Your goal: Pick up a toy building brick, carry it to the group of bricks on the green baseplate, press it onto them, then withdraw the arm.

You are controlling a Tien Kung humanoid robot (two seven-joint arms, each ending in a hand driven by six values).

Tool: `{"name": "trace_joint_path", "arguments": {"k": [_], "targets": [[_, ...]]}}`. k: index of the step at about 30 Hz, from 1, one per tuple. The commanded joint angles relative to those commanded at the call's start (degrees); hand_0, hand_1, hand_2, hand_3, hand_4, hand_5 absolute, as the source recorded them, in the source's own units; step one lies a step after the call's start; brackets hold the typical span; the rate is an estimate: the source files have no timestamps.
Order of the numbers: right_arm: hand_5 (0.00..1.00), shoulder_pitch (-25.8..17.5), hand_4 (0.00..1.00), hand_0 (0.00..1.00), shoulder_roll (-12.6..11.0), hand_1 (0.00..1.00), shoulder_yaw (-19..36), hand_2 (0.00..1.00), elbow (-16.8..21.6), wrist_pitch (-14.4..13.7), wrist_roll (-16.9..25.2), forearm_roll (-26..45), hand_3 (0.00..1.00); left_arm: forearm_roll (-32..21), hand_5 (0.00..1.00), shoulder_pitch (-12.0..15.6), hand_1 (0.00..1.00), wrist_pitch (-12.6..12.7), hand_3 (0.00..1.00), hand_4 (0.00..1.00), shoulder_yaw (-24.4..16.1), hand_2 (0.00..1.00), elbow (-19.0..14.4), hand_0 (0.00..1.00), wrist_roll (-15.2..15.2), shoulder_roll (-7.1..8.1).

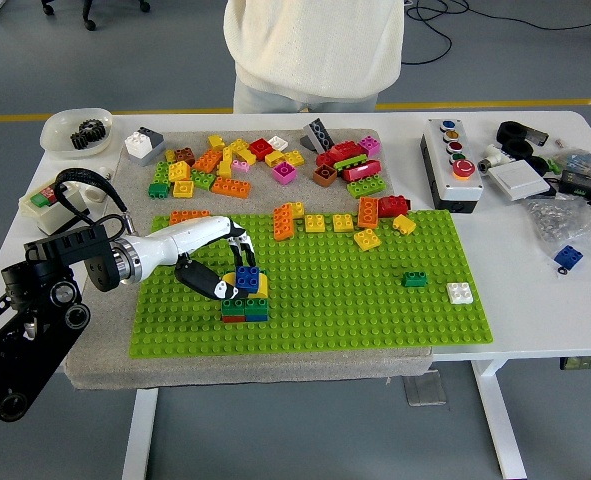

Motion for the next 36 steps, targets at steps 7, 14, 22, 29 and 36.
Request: {"name": "trace_joint_path", "arguments": {"k": [7,14,22,29,36], "targets": [[0.489,0.00,0.896,0.750,0.01,0.653,-0.04,0.724,0.00,0.04,0.02,0.00,0.629,-0.05,0.171,-0.08,0.780,0.06,0.553,0.841,-0.02,0.551,-0.01,0.998,0.05,0.00],[0.489,-0.08,0.896,0.750,0.04,0.654,-0.09,0.723,0.00,0.08,0.03,0.00,0.628,0.04,0.171,-0.01,0.782,0.07,0.556,0.845,-0.02,0.553,0.06,0.998,0.10,-0.02],[0.490,-0.09,0.896,0.750,0.07,0.654,-0.10,0.723,0.00,0.08,0.04,0.00,0.628,0.20,0.173,-0.10,0.784,0.08,0.557,0.841,-0.28,0.556,0.09,0.998,0.12,0.11],[0.488,-0.11,0.896,0.750,0.10,0.654,-0.18,0.723,0.00,0.10,0.08,0.00,0.629,0.17,0.176,-0.17,0.788,-0.02,0.558,0.849,-0.42,0.558,0.04,0.998,0.09,0.18],[0.488,-0.11,0.895,0.751,0.11,0.653,-0.15,0.723,0.00,0.07,0.11,0.00,0.628,0.21,0.177,-0.17,0.790,-0.48,0.559,0.848,-0.57,0.561,-0.14,0.998,0.19,0.29]]}}
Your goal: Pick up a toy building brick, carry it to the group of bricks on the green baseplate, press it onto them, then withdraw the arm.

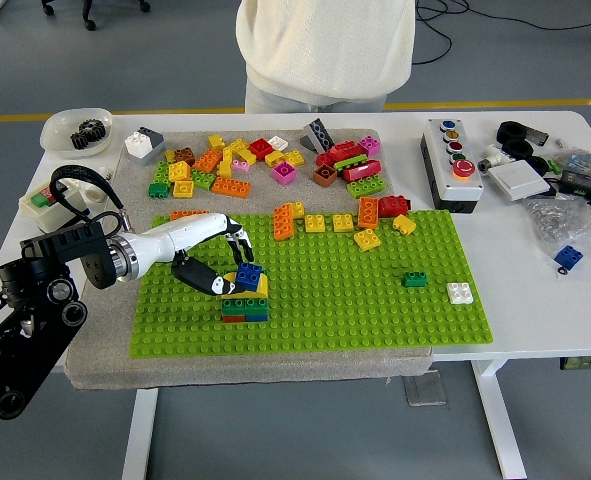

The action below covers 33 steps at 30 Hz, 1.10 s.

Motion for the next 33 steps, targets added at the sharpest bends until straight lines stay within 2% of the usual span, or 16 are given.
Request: {"name": "trace_joint_path", "arguments": {"k": [13,14,19,20,25,26,31,33], "targets": [[0.488,-0.02,0.895,0.751,0.00,0.654,0.15,0.722,0.00,-0.04,-0.02,0.00,0.627,-0.24,0.186,-0.01,0.799,-1.98,0.568,0.863,-0.86,0.574,-0.56,0.998,-0.46,0.27],[0.486,-0.02,0.894,0.751,0.00,0.654,0.15,0.722,0.00,-0.04,-0.02,0.00,0.626,-0.32,0.243,-0.02,0.838,-1.98,0.633,0.946,-0.86,0.669,-0.52,0.998,-0.52,0.27],[0.486,-0.02,0.894,0.751,0.02,0.654,0.08,0.722,0.00,0.00,-0.02,0.00,0.626,-1.39,0.243,-0.12,0.838,-2.18,0.633,0.946,-0.98,0.669,0.29,0.998,-1.63,0.17],[0.484,-0.02,0.893,0.751,0.03,0.653,0.08,0.721,0.00,0.01,-0.03,0.00,0.624,-1.66,0.285,-0.15,0.865,-2.23,0.723,0.998,-0.99,0.780,0.42,0.998,-1.79,0.15],[0.484,-0.02,0.893,0.751,0.02,0.653,0.13,0.721,0.00,0.02,-0.04,0.00,0.624,-2.65,0.285,-0.24,0.865,-2.13,0.723,0.998,-0.92,0.780,0.85,0.998,-2.29,0.08],[0.487,-0.02,0.893,0.751,0.02,0.653,0.12,0.721,0.00,0.02,-0.03,0.00,0.625,-2.84,0.280,-0.27,0.880,-1.79,0.842,0.998,-0.90,0.823,1.09,0.998,-2.40,0.04],[0.487,-0.09,0.893,0.751,0.03,0.653,0.13,0.721,0.00,0.00,-0.05,0.00,0.625,-3.26,0.280,-0.32,0.880,-0.25,0.842,0.998,-1.01,0.823,1.59,0.998,-2.80,-0.08],[0.485,-0.11,0.893,0.751,0.04,0.652,0.15,0.721,0.00,-0.02,-0.06,0.00,0.625,-3.46,0.272,-0.39,0.887,0.17,0.859,0.998,-1.05,0.859,1.47,0.998,-2.86,-0.08]]}}
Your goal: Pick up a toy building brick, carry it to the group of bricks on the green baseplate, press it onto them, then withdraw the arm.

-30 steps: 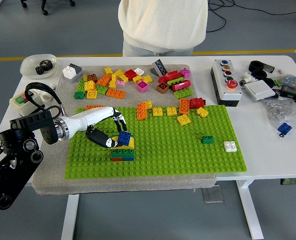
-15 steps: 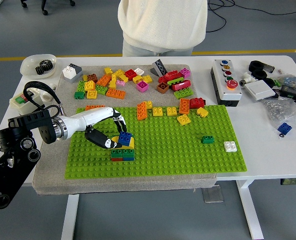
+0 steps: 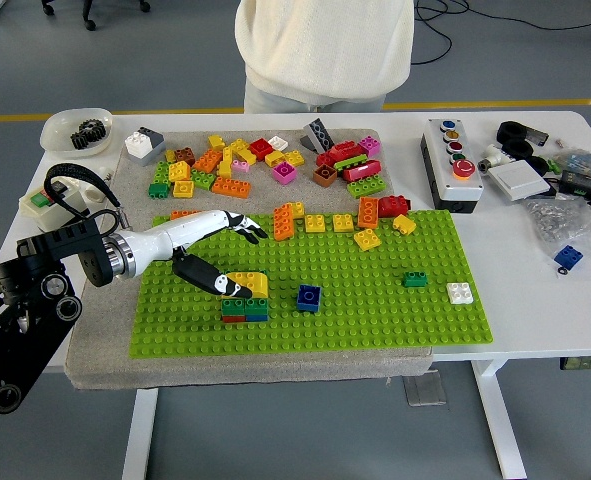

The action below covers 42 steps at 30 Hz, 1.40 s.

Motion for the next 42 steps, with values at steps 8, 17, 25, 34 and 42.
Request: {"name": "trace_joint_path", "arguments": {"k": [8,17,25,34,42], "targets": [[0.486,0.03,0.893,0.750,-0.08,0.652,0.33,0.720,0.00,-0.13,-0.05,0.00,0.625,0.15,0.274,-0.37,0.889,0.71,0.857,0.998,0.13,0.859,-0.38,0.998,-0.06,0.09],[0.487,0.11,0.894,0.751,-0.03,0.653,0.82,0.720,0.00,-0.27,-0.01,0.00,0.624,0.07,0.309,-0.07,0.874,1.94,0.838,0.998,-1.32,0.834,-1.46,0.998,0.18,0.16],[0.487,0.46,0.892,0.751,-0.09,0.655,1.08,0.721,0.00,-0.42,0.02,0.00,0.622,-0.57,0.310,0.11,0.874,2.82,0.852,0.998,-2.51,0.836,-2.47,0.998,0.33,0.37],[0.487,0.53,0.893,0.751,-0.20,0.654,1.23,0.721,0.00,-0.62,-0.12,0.00,0.623,-1.00,0.313,0.58,0.868,5.73,0.856,0.998,-4.09,0.833,-3.76,0.998,0.79,0.75],[0.486,0.79,0.893,0.752,-0.28,0.653,1.34,0.721,0.00,-0.77,-0.23,0.00,0.623,-1.54,0.325,1.67,0.852,7.42,0.844,0.998,-5.44,0.810,-5.84,0.998,1.06,1.09]]}}
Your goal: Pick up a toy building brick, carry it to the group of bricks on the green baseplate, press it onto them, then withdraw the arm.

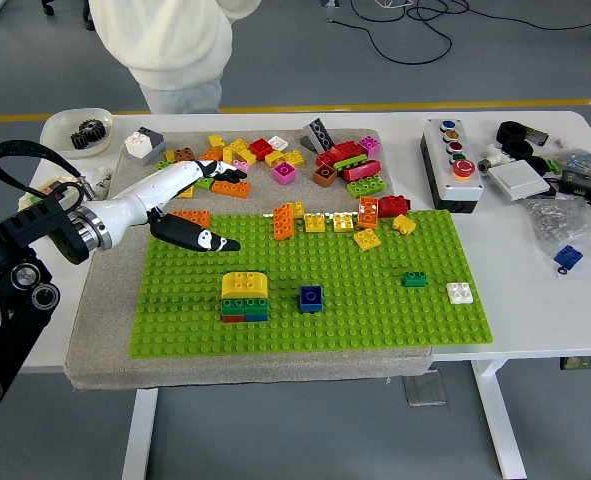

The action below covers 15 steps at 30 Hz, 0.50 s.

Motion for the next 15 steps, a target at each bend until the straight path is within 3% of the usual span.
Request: {"name": "trace_joint_path", "arguments": {"k": [6,15], "targets": [[0.488,0.59,0.894,0.752,-0.04,0.654,-0.36,0.721,0.00,-0.29,0.27,0.00,0.622,-1.49,0.337,2.03,0.829,1.71,0.829,0.998,-2.90,0.786,-3.53,0.998,0.45,0.32],[0.489,0.74,0.893,0.752,0.07,0.652,-0.80,0.722,0.00,-0.34,0.17,0.00,0.622,-3.61,0.339,3.42,0.815,3.40,0.812,0.998,-4.93,0.773,-6.11,0.998,0.41,0.51]]}}
